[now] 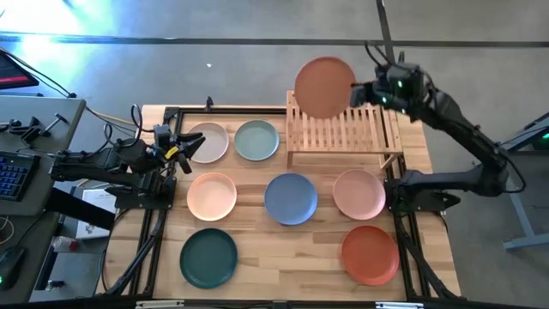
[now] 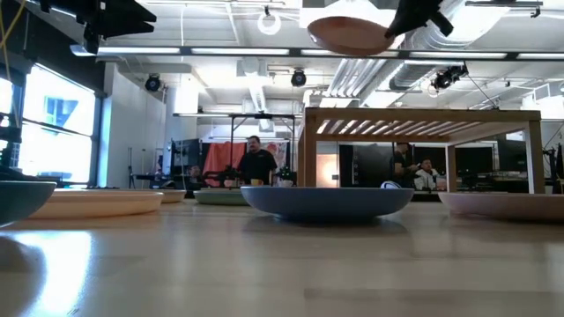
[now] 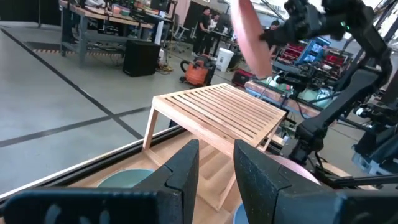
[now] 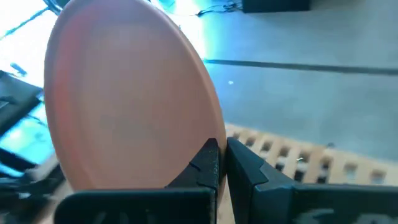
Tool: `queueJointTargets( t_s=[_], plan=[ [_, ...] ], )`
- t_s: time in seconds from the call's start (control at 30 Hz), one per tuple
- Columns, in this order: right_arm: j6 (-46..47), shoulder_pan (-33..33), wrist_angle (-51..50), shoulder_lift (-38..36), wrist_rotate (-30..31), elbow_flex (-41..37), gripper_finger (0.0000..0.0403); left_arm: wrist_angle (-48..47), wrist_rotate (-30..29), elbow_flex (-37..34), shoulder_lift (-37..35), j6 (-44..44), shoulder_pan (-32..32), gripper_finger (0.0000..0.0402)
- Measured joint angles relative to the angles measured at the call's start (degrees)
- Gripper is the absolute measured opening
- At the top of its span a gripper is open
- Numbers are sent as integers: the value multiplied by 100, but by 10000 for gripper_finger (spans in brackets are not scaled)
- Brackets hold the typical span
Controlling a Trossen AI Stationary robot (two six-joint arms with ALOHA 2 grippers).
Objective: Place and stack plates onto a shelf
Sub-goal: Put the brown plate on the the shelf
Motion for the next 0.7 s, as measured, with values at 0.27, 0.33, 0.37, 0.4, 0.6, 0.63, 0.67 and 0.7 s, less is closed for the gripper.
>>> queueJointTargets(
  t_s=[0.27, 0.33, 0.37, 0.4, 0.6, 0.63, 0.67, 0.7],
  plan=[
    [-550, -908, -871, 1152, -1363, 864, 0, -2, 2, 0, -1, 16, 0, 90],
    [-692, -1071, -903, 1375, -1872, 900, 0, -2, 2, 0, 0, 99, 0, 90],
    [-742, -1150, -906, 1474, -2149, 901, 0, -2, 2, 0, 1, 141, 0, 90],
    [-800, -1223, -905, 1569, -2400, 890, 0, -2, 2, 0, 1, 146, 0, 90],
    [-1071, -1448, -1174, 2110, -2890, 846, 0, -2, 2, 0, 1, 149, 0, 90],
    [-1108, -1467, -1177, 2192, -2973, 846, 0, -3, 1, 0, 1, 148, 0, 90],
    [-1130, -1483, -1176, 2272, -3056, 846, 0, -2, 1, 0, 1, 147, 0, 90],
    [-1145, -1496, -1177, 2349, -3148, 846, 0, -2, -3, 0, 0, 149, 0, 90]
  ],
)
